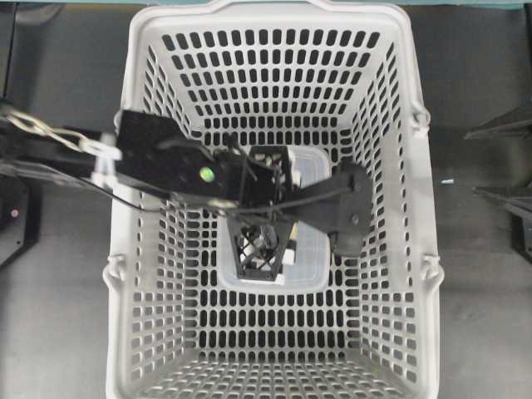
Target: Pick up the cellophane tape from the shopping basket with the left arm.
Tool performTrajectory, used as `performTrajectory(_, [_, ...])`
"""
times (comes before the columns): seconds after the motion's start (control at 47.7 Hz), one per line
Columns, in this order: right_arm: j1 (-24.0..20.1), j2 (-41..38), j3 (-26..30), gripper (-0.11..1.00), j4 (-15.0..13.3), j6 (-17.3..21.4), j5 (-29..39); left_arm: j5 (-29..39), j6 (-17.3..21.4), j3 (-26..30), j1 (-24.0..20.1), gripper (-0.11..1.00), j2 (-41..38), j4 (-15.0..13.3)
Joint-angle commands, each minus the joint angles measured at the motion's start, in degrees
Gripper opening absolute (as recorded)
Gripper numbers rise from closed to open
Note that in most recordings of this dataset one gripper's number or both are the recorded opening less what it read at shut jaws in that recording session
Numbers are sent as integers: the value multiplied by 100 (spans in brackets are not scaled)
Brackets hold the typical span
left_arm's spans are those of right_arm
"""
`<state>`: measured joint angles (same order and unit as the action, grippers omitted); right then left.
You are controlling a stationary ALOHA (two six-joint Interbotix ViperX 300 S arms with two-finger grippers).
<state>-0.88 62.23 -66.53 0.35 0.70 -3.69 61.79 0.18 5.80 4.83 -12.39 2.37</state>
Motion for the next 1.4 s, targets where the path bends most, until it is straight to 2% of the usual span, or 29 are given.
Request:
performTrajectory(0.0, [0, -26, 44, 75, 9, 0, -62, 615, 9, 659, 35, 50, 211, 18])
performTrajectory(0.21, [0, -9, 44, 75, 9, 0, -97, 1995, 0, 2074, 44, 50, 105, 18])
performTrajectory(0.335, [0, 0, 44, 75, 9, 0, -141, 2435, 9, 2496, 44, 50, -79, 26])
performTrajectory(1.384, [-35, 9, 35, 75, 9, 9, -193, 2566, -9, 2522, 132, 50, -220, 18])
